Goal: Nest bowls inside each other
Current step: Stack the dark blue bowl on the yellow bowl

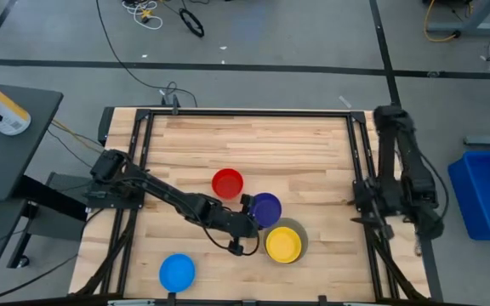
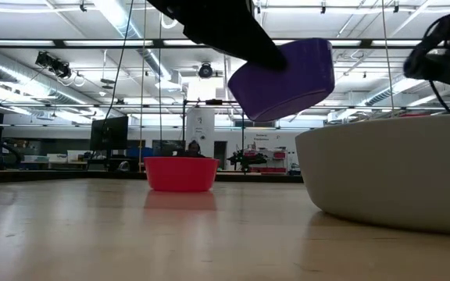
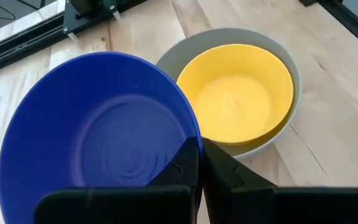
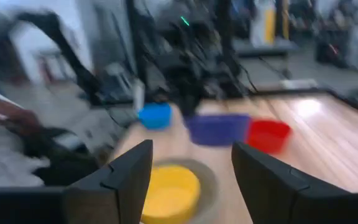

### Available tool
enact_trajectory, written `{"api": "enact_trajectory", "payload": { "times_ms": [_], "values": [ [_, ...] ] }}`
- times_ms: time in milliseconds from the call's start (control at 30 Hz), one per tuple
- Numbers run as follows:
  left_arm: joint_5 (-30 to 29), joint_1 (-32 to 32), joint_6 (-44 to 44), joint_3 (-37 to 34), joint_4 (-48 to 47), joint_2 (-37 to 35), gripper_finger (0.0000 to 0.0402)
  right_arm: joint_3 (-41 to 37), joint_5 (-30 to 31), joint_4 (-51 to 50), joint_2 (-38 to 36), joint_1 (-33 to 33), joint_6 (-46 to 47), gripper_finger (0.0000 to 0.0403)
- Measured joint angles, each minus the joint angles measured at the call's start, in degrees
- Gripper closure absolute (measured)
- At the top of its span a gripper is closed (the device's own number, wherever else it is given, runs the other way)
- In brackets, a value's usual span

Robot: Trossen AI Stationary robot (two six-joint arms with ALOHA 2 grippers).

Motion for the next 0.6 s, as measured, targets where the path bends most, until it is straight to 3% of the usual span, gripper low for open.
{"api": "enact_trajectory", "payload": {
  "times_ms": [133, 300, 400, 500, 600],
  "values": [
    [-0.02, 0.02, -0.02, 0.00, 0.15, -0.01, 0.0396, -5.08, 2.33, 8.35, 0.77, 7.56, -0.91, 0.0165],
    [0.02, 0.02, -0.21, 0.00, 0.20, -0.02, 0.0396, -6.49, 0.92, 11.72, 0.44, 6.65, 0.90, 0.0155],
    [0.04, 0.02, -0.37, 0.00, 0.33, -0.02, 0.0396, -6.45, 2.19, 22.89, 0.84, 5.74, 5.84, 0.0150],
    [0.19, -0.10, -0.28, 0.00, 0.50, -0.02, 0.0396, -6.47, -1.54, 35.86, 2.91, 4.75, -11.20, 0.0144],
    [0.34, -0.26, -0.25, -0.02, 0.48, -0.02, 0.0396, -6.61, -10.02, 49.12, 3.66, 3.98, -24.08, 0.0139]
  ]
}}
